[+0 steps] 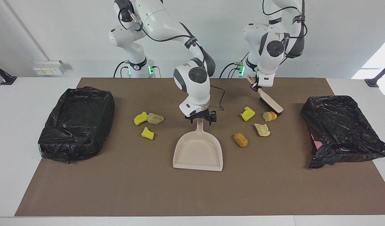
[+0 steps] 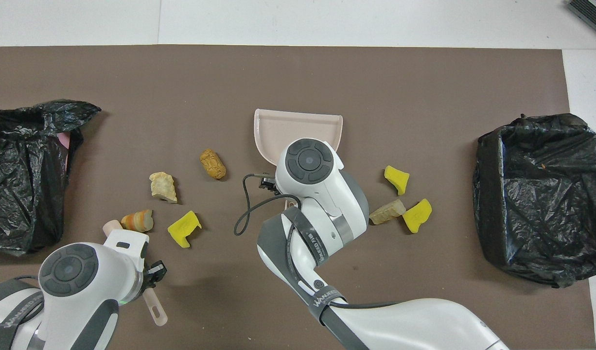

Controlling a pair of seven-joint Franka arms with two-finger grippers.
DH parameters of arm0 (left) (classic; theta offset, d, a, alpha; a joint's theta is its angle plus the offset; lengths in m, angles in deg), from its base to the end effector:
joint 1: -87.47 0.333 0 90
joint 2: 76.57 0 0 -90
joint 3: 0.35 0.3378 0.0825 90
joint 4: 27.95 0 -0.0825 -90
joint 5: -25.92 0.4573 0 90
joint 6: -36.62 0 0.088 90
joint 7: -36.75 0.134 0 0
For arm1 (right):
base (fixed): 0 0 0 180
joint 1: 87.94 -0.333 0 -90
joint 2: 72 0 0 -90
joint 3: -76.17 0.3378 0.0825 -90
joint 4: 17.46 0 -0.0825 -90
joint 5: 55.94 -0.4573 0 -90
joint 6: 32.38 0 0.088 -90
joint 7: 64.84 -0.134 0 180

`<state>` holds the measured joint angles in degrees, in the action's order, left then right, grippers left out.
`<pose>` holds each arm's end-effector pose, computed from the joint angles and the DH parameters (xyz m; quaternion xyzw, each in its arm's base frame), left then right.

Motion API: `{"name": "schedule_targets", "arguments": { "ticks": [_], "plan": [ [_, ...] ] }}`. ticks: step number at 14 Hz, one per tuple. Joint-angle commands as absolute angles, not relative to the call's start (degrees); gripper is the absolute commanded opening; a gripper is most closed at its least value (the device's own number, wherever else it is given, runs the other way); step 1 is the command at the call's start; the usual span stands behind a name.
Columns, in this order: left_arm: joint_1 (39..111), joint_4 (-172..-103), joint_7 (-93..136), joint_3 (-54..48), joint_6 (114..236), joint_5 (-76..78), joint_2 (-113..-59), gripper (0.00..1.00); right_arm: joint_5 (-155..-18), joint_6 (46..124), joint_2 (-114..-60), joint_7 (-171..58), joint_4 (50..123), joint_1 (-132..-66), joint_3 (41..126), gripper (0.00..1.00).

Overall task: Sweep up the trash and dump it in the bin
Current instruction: 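Slide the dustpan with the right gripper toward the bread pile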

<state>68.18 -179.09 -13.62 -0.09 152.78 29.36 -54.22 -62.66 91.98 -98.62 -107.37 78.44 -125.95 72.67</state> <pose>0.3916 -0.1301 0.3047 -0.9610 -0.2526 0.0764 0.0827 0.6098 0.4324 0.2914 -0.9944 0.0986 0.0089 0.0380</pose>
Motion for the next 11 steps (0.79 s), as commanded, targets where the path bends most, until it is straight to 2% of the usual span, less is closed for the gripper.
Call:
{"name": "schedule_targets", "arguments": {
  "ticks": [1, 2, 3, 6, 9, 11],
  "plan": [
    [65.6, -179.6, -11.5, -0.2, 156.4, 29.7, -54.4, 0.00, -63.0, 91.7, -96.9, -106.1, 80.1, -126.2, 72.5, 0.54],
    [64.8, -179.4, -11.3, -0.2, 158.4, 29.4, -55.3, 0.00, -63.0, 91.5, -96.9, -106.2, 80.1, -126.2, 72.5, 0.08],
    [64.3, -178.9, -11.3, -0.3, 160.4, 28.7, -56.3, 0.00, -63.0, 91.3, -96.9, -106.8, 80.0, -126.3, 72.5, 0.00],
    [62.7, -177.6, -10.3, -0.2, 163.3, 27.0, -58.5, 0.00, -62.8, 90.7, -96.6, -95.4, 79.8, -125.1, 72.5, 0.00],
    [62.7, -175.4, -10.2, -0.2, 163.5, 26.9, -60.1, 0.00, -62.6, 89.3, -91.4, -77.8, 81.3, -122.3, 72.2, 0.00],
    [62.7, -174.4, -9.6, -0.2, 164.2, 26.6, -61.4, 0.00, -62.5, 85.4, -86.4, -62.4, 84.4, -118.5, 72.2, 0.00]
  ]
}}
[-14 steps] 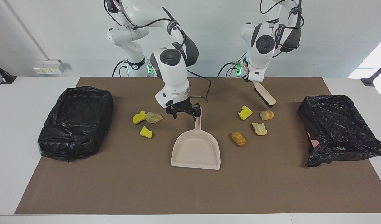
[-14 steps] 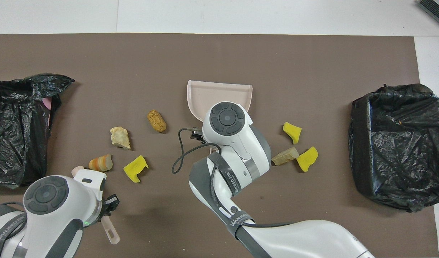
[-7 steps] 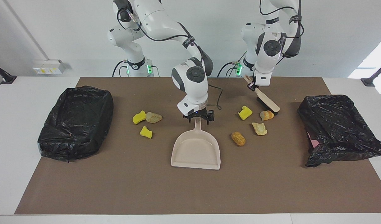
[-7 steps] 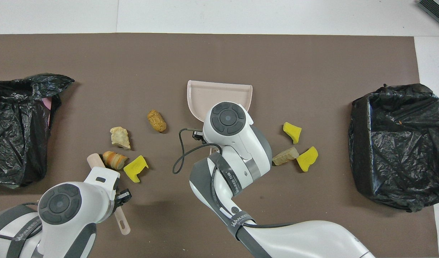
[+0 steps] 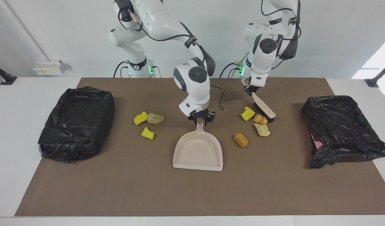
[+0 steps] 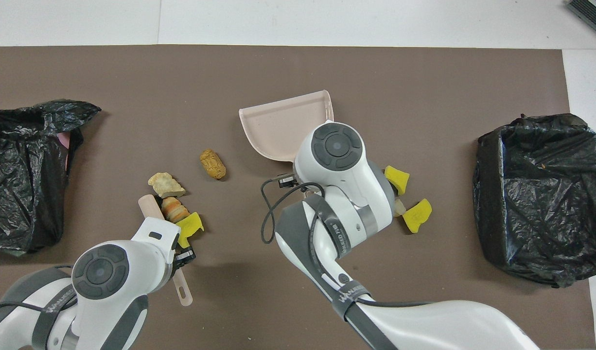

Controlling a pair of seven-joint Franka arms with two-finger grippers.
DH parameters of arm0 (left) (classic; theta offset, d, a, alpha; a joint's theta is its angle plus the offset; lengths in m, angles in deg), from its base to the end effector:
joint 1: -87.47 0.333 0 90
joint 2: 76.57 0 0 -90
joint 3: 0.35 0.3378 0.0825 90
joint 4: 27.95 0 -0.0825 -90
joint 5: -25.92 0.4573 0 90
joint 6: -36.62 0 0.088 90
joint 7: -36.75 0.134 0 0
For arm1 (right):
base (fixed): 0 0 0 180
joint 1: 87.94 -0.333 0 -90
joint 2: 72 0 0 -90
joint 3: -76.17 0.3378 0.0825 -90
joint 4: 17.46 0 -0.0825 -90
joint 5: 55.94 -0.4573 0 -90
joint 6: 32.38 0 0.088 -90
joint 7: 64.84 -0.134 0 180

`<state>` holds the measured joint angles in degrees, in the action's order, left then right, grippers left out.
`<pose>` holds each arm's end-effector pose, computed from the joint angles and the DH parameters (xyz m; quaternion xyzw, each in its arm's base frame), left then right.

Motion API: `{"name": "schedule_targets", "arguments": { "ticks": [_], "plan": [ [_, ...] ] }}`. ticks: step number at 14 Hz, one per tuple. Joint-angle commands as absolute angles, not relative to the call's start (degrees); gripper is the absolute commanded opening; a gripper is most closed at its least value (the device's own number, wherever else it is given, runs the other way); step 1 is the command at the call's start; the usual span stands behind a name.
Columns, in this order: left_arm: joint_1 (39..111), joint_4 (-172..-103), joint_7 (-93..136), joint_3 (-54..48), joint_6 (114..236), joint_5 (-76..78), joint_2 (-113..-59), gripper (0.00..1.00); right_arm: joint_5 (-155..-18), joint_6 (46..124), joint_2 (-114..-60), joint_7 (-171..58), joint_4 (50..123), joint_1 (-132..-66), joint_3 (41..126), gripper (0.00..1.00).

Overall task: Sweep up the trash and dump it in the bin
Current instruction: 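Slide the dustpan with the right gripper toward the bread pile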

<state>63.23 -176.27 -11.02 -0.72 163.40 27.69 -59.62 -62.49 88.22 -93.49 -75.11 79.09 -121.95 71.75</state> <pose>0.4146 -0.1878 0.2993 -0.9807 -0.1912 0.0247 0.0341 0.6347 0.3746 0.3459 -0.9888 -0.1430 -0.0095 0.0415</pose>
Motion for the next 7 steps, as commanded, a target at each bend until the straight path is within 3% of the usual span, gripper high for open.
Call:
{"name": "schedule_targets", "arguments": {
  "ticks": [1, 3, 7],
  "plan": [
    [62.7, -174.3, -8.5, -0.2, 164.2, 26.6, -61.4, 0.00, -62.5, 83.0, -84.8, -51.3, 85.6, -115.6, 72.3, 0.00],
    [62.8, -174.3, -5.8, -0.2, 164.3, 25.7, -61.4, 0.00, -62.3, 81.5, -84.4, -31.8, 86.3, -112.9, 72.2, 0.00],
    [62.0, -174.1, -4.2, -0.4, 166.3, 24.3, -62.9, 0.00, -51.2, 81.5, -86.0, -17.8, 86.7, -114.4, 72.5, 0.00]
  ]
}}
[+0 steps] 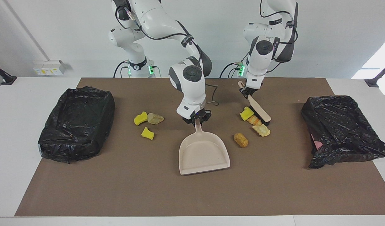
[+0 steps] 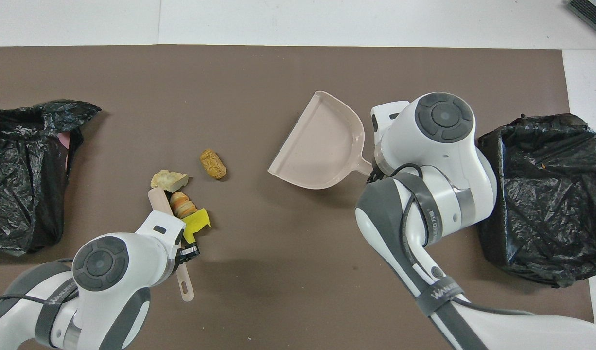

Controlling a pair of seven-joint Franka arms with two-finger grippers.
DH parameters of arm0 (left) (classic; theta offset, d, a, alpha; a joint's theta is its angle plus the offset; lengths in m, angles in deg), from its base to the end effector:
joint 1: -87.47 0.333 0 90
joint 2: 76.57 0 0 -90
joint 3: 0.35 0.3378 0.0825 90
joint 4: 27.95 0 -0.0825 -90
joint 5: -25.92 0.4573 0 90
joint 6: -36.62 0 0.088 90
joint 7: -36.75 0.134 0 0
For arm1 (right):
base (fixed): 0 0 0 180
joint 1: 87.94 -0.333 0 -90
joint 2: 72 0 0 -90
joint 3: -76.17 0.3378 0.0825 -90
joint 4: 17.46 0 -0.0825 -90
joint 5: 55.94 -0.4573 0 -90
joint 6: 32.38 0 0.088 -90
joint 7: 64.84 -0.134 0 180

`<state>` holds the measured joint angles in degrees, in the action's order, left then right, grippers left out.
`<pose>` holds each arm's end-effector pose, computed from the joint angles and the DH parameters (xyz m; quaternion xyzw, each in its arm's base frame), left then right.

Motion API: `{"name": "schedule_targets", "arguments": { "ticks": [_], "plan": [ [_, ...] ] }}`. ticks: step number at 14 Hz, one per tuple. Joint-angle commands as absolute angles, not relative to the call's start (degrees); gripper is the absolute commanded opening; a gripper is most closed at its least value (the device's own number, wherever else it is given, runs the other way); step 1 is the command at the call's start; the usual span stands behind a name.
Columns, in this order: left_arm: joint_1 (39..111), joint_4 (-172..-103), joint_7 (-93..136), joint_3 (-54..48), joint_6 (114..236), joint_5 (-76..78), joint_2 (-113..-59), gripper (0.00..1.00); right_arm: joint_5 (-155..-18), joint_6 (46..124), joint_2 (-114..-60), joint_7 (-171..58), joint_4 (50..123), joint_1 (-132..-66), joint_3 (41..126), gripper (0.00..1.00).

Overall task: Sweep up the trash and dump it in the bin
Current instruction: 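Slide the dustpan with the right gripper toward the bread pile, then sweep the bread and sponge pieces into the dustpan with the left gripper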

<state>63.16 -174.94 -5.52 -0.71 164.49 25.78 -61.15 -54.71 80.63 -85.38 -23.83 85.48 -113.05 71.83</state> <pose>0.4233 -0.1944 0.2995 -0.9876 -0.1538 0.0270 0.0177 0.6404 0.2431 0.3754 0.8549 0.5176 -0.0314 0.0132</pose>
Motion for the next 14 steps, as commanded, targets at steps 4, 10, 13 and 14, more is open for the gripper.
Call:
{"name": "schedule_targets", "arguments": {
  "ticks": [4, 10, 13, 14],
  "plan": [
    [59.8, -171.9, -4.9, -0.4, 169.9, 22.5, -66.7, 0.00, -50.7, 84.3, -87.9, -9.4, 88.4, -119.3, 72.5, 0.00],
    [53.0, -166.9, -3.4, -0.4, 172.4, 20.6, -72.5, 0.00, -50.7, 85.3, -87.1, -18.6, 92.2, -123.6, 72.5, 0.00],
    [48.7, -165.1, -0.2, -0.5, 172.4, 20.4, -72.8, 0.00, -50.7, 85.7, -86.8, -19.0, 93.5, -123.4, 72.5, 0.00],
    [47.7, -163.7, 0.0, -0.5, 172.3, 20.1, -73.5, 0.00, -50.7, 85.7, -86.8, -19.1, 93.5, -123.4, 72.5, 0.00]
  ]
}}
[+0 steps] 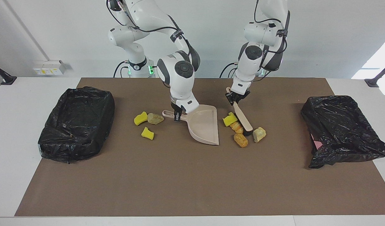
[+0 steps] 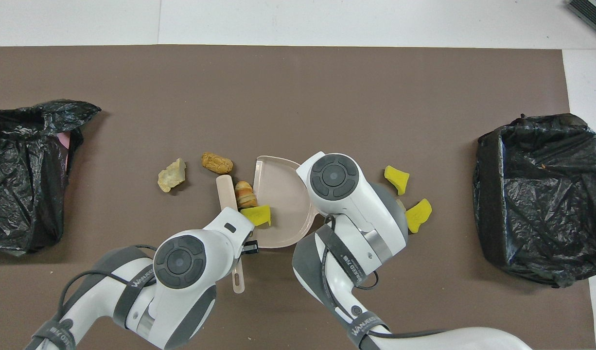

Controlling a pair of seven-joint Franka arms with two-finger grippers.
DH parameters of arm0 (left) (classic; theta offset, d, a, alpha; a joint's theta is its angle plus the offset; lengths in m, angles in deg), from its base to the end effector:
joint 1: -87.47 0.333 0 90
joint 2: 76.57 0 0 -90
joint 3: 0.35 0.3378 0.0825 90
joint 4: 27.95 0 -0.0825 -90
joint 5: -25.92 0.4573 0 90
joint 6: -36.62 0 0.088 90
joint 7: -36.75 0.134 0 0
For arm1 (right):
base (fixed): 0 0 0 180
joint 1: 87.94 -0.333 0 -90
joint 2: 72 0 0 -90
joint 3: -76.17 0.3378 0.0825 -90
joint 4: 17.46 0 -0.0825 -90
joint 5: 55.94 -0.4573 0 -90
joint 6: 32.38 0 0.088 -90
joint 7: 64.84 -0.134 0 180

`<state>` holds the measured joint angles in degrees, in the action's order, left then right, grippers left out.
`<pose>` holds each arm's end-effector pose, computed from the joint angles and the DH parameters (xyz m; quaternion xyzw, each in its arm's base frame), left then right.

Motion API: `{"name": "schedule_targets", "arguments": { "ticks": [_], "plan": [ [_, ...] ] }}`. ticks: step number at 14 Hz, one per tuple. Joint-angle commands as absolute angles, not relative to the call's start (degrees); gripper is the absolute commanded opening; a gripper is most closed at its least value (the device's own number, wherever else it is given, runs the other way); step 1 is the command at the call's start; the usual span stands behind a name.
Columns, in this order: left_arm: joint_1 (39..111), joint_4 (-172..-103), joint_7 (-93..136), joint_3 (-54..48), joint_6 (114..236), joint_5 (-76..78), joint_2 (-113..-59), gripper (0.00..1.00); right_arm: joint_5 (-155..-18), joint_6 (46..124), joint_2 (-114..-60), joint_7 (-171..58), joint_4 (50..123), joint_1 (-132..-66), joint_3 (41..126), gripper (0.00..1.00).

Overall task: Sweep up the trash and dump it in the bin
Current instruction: 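Sweep the bread and sponge pieces into the dustpan with the left gripper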

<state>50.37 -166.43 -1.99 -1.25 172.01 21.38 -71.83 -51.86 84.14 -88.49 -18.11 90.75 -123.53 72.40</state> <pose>0.4190 -0.3304 0.2885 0.9989 0.0343 -0.0058 0.0306 0.5684 0.3473 0.2965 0.7595 0.6454 -0.0757 0.0305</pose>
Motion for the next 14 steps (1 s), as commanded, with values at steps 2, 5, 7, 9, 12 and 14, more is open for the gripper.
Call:
{"name": "schedule_targets", "arguments": {
  "ticks": [2, 5, 7, 9, 12, 14],
  "plan": [
    [46.7, -160.5, -0.2, -0.4, 170.7, 20.0, -74.8, 0.00, -50.8, 85.7, -86.7, -19.3, 93.5, -123.4, 72.5, 0.00],
    [49.5, -158.3, 1.1, 0.3, 165.8, 20.5, -73.8, 0.00, -50.8, 85.7, -86.8, -19.8, 93.5, -123.4, 72.5, 0.00],
    [54.5, -154.8, 2.4, 0.3, 161.4, 21.7, -74.7, 0.00, -50.8, 85.7, -86.7, -20.1, 93.6, -123.4, 72.5, 0.00],
    [59.4, -154.6, 8.9, 0.3, 160.1, 23.8, -74.8, 0.00, -50.8, 86.1, -86.6, -21.0, 94.2, -123.4, 72.5, 0.00],
    [67.6, -154.2, 16.6, 0.4, 159.9, 27.9, -75.9, 0.00, -50.8, 86.9, -86.2, -22.4, 94.9, -123.4, 72.5, 0.00],
    [72.8, -154.2, 23.0, 0.3, 160.2, 29.9, -76.1, 0.00, -50.8, 86.9, -85.9, -23.7, 95.2, -123.5, 72.5, 0.00]
  ]
}}
